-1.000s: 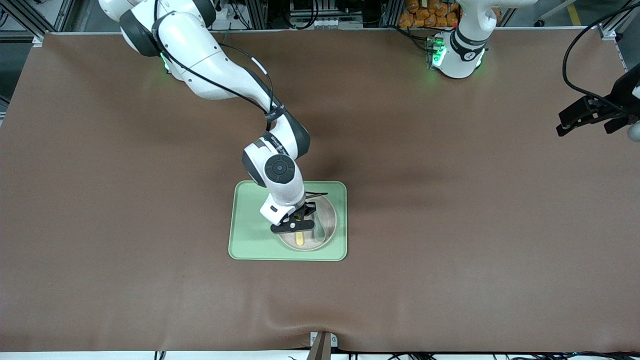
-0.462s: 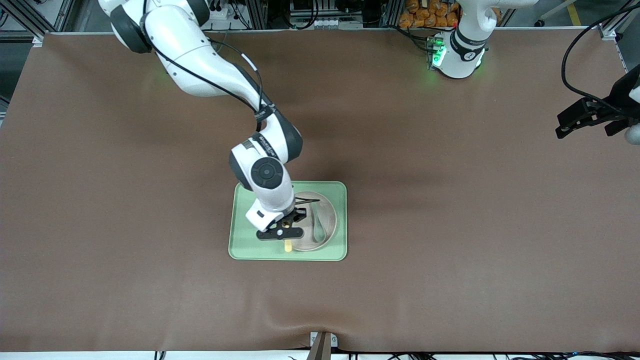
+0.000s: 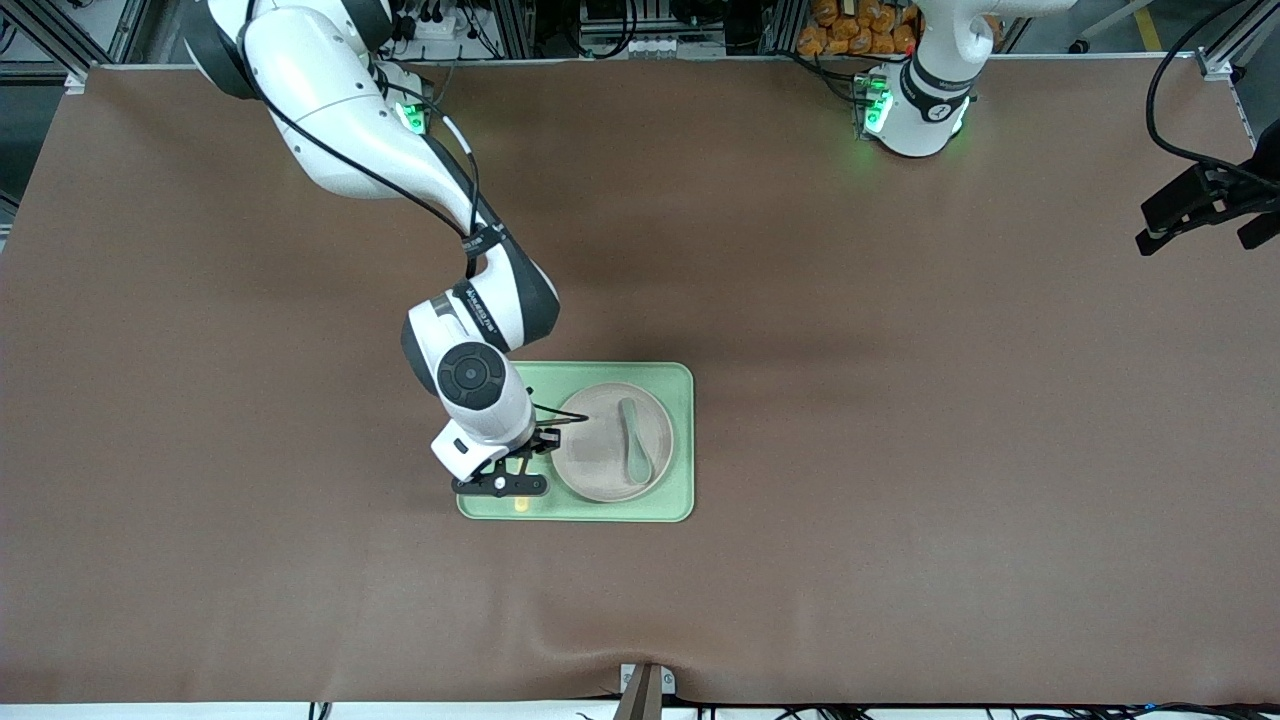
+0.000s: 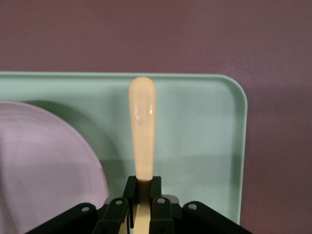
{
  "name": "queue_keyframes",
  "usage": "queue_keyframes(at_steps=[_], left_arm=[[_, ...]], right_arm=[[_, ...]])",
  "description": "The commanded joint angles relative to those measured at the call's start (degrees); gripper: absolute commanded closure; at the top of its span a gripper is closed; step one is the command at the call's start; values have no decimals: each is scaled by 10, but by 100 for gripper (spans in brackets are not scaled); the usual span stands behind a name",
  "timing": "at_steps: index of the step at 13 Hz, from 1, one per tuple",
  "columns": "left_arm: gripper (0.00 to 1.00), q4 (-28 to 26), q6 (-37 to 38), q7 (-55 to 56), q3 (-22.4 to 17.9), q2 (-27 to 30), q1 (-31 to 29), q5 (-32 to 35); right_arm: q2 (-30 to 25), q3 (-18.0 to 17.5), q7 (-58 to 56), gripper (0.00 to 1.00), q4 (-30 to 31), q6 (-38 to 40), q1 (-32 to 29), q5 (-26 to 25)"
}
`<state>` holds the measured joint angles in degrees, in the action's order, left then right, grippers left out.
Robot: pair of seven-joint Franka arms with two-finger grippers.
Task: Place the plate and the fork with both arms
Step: 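Lift the fork with the right gripper and move it beside the plate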
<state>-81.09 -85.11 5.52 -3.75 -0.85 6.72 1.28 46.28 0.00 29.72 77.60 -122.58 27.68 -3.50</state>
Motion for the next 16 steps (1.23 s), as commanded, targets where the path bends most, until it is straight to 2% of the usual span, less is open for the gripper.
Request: queue_keyframes(at_steps=[1,6,7,8,9,10,11,13,16], left_arm=[[0,5,6,-13,-20,-3,21,14],[0,1,-6,-17,-17,-9,24,11],[0,1,-6,-18,-17,-9,24,12],[0,1,-6,-17,-16,-9,25,12],[0,1,-6,-16,-16,-13,26,11],[0,1,-6,-16,-15,-14,26,11],[0,2,-6,-19,-15,-14,26,9],[0,-4,-4,-21,-7,-11,22,6],[0,-4,-4,-21,-6,-12,22,6]], right_arm=[[-49,-6,-5,100,96,-45,-6,-5],[-53,-6,2,100,147,-103,-10,-5],[-53,-6,3,90,147,-99,-12,-5],[-53,-6,13,51,146,-98,-16,-5],[-51,-6,27,18,144,-98,-18,-4],[-51,-6,36,8,142,-98,-18,-5],[-52,-6,37,0,139,-97,-18,-5],[-60,-6,30,0,122,-83,-20,-5],[-96,-6,24,0,108,-38,-58,-5]])
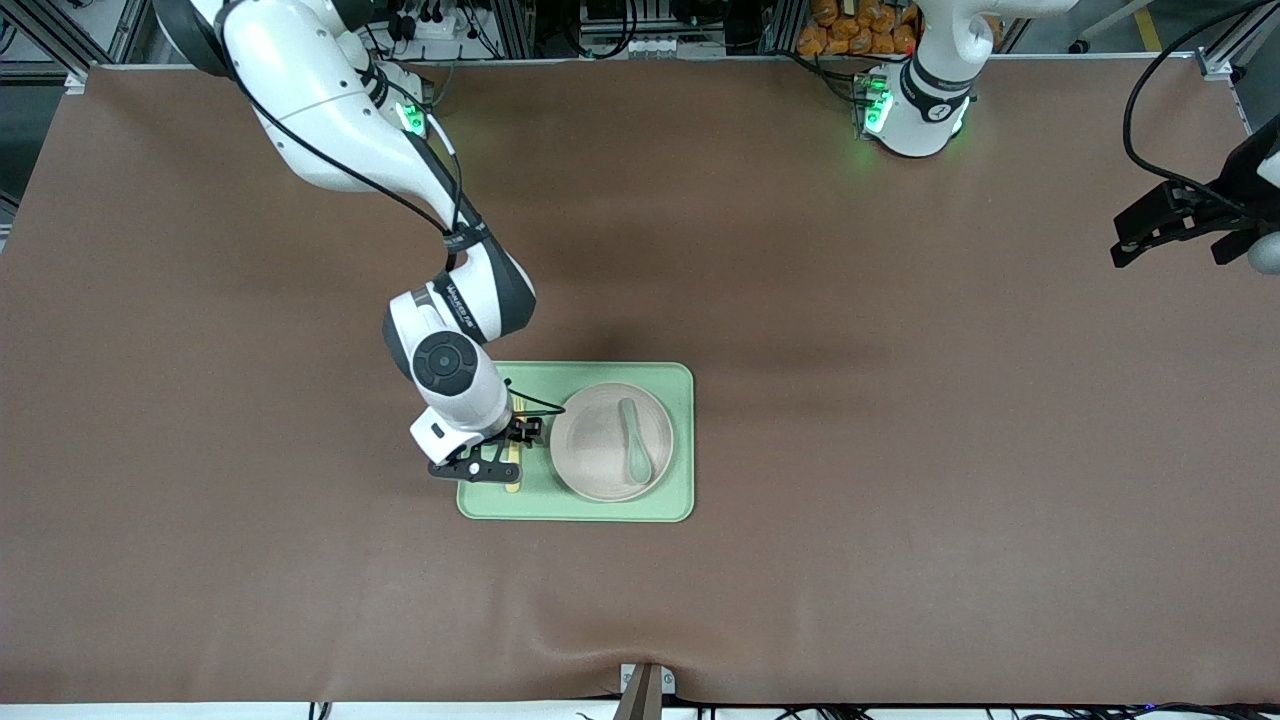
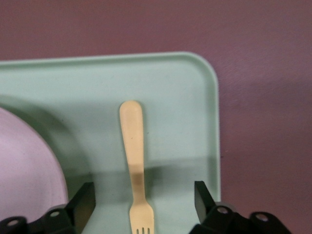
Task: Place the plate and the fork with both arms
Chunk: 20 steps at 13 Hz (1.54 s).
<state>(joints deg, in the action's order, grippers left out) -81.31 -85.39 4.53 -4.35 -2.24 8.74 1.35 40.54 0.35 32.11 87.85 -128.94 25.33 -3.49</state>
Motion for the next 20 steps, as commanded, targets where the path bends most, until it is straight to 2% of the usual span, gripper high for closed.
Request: queue_keyframes(at_steps=[1,5,9,13,16,20], left_arm=[[0,-2,-1,-11,1,3,2,6],[0,-6,7,2,26,3,2,-16],[0,-11,15,-4,30,3,0,-16],[0,-10,18,0,30,0,-1,-20],[0,-8,17,0,32,0,5,-20],[0,-9,16,5,72,-7,8,-19]], right_arm=[[-55,-11,-1,0,5,38,-45,-5],[-128,-11,-12,0,4,134,-90,-5],[-208,-11,-134,0,7,240,-153,0],[-276,-11,-236,0,11,296,-223,46],[-329,-9,-256,0,29,333,-233,46],[-374,-7,-297,0,55,353,-236,45]])
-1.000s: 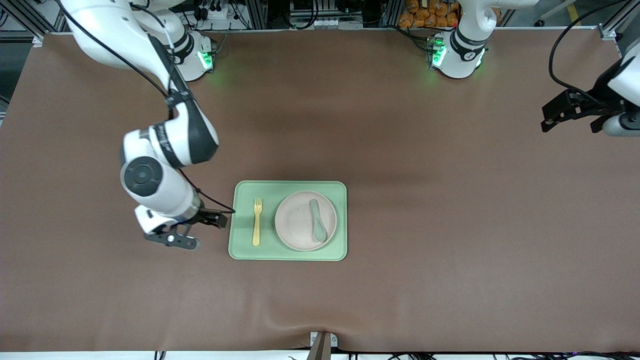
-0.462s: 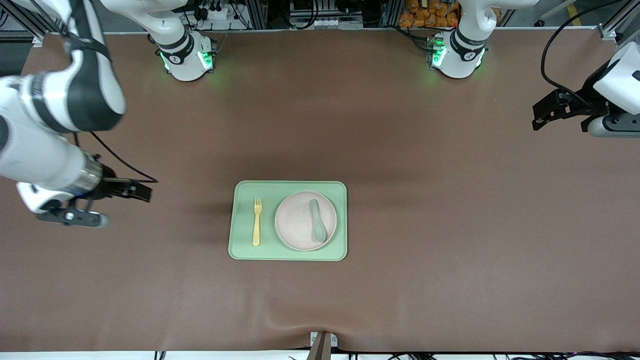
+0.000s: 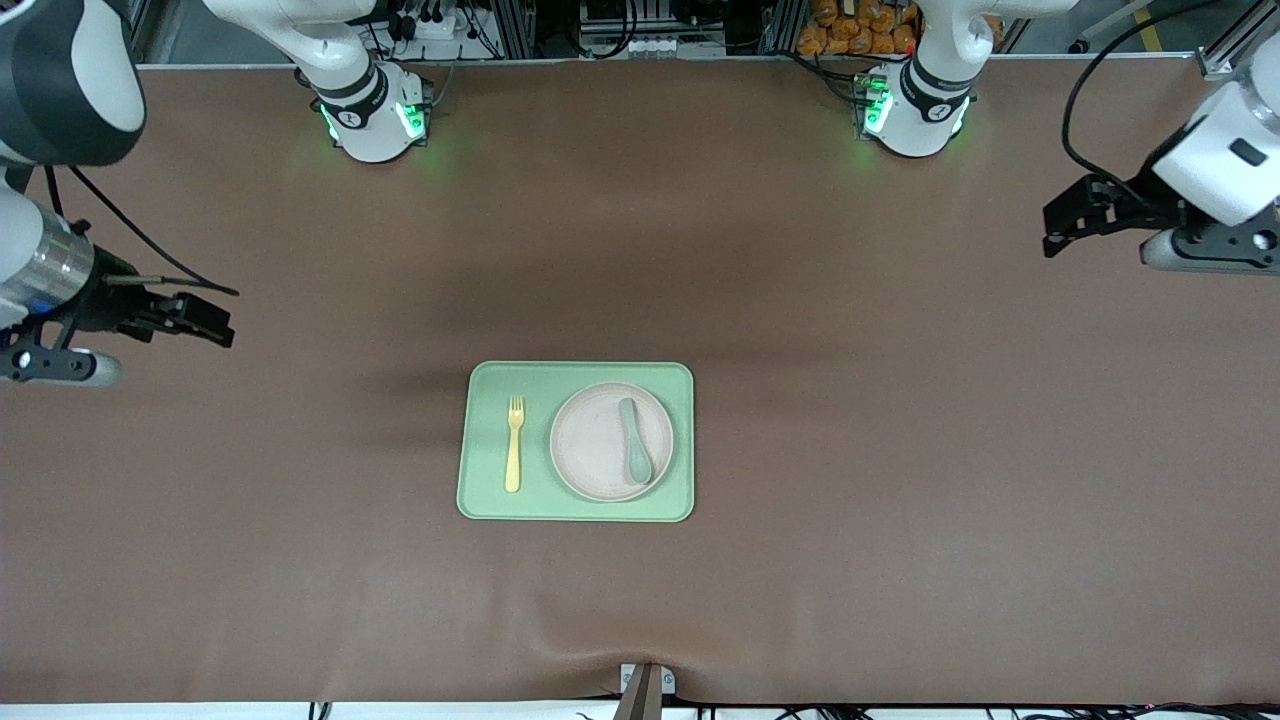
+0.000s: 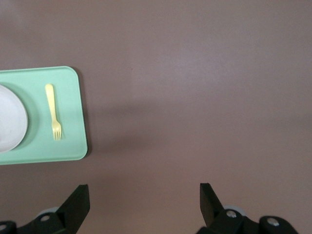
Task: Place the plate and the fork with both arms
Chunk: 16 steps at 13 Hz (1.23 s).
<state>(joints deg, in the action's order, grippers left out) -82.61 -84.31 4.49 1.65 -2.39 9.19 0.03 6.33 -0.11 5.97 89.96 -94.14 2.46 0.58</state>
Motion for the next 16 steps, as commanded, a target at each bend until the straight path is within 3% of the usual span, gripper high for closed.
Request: queue_keyframes(at_steps=[1,5,9,13,16], left_arm=[[0,6,2,4,19,-15,8,-6],[0,4,-31,16,32,-35,13,-18],[0,4,-30,27,32,-31,2,-16],[0,-4,-20,26,28,16,-48,-13],[0,-45,-20,30,27,56,-66,-10]], right_arm=[[-35,-1,-56,0,35,14,-19,5],[-61,1,-74,0,29,57,-35,5],[-48,5,-75,0,-27,77,-38,6],[-47,6,-75,0,-33,106,-45,-1],[-61,7,-73,0,-27,132,-45,4]])
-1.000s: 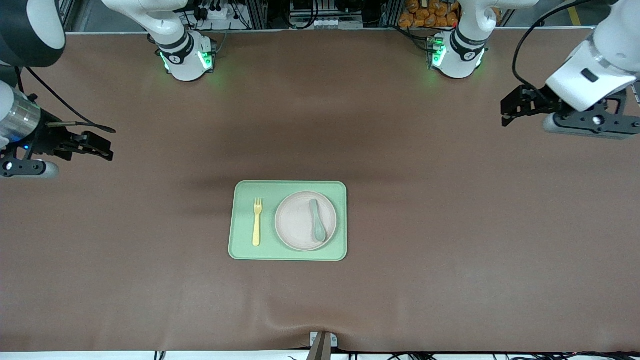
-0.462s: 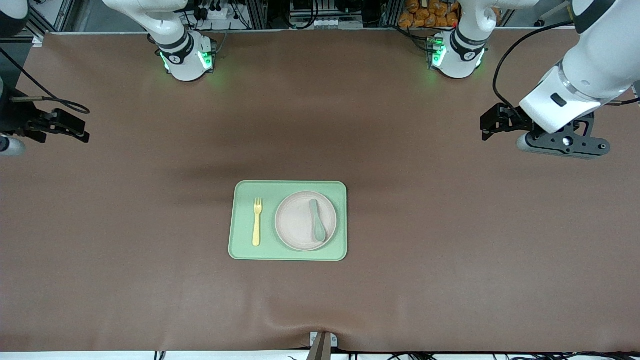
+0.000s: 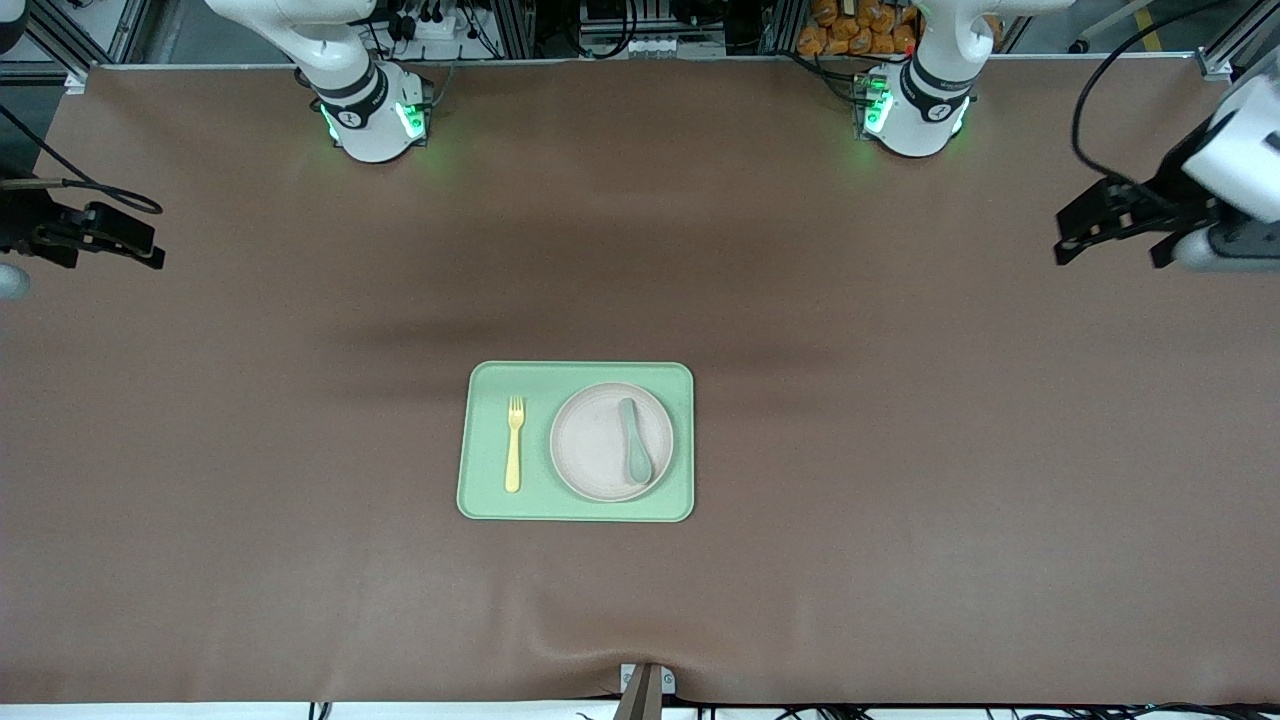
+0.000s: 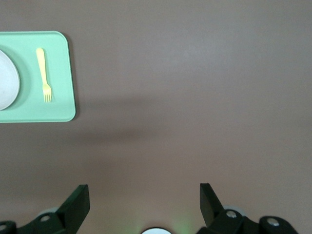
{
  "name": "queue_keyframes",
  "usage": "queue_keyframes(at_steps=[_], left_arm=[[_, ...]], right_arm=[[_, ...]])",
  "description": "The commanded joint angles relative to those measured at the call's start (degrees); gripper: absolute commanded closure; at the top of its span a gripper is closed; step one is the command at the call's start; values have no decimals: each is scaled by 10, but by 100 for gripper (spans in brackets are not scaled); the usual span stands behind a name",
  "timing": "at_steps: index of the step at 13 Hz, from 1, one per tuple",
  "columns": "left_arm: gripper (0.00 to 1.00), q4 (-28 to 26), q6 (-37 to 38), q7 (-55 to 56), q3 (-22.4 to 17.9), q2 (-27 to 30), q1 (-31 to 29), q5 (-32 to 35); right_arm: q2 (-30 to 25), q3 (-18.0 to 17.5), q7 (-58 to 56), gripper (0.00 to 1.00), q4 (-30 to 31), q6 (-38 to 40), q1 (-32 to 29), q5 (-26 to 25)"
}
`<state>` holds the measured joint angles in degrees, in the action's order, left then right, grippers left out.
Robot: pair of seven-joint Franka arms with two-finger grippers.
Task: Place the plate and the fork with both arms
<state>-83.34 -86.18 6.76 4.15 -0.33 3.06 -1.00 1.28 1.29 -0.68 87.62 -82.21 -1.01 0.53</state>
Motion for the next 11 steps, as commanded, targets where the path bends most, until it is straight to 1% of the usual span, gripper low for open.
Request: queue_keyframes(at_steps=[1,2,4,7,11], left_arm=[[0,-49,-1,14,2,47,-8,1],[0,-59,0,18,2,55,-14,2],[0,-55,8,13,3,53,-16,14],[0,-41,8,9,2,44,-16,24],[0,-39,12,10,2,43,-16,24]], right_arm=[[-20,-7,-6,0,-3,12,-11,4],[-27,-6,-6,0,0,13,-12,3],[-39,-6,-9,0,7,7,-19,4],[-37,-7,-9,0,3,-8,-19,4],[-36,-9,-9,0,1,-23,-15,4]])
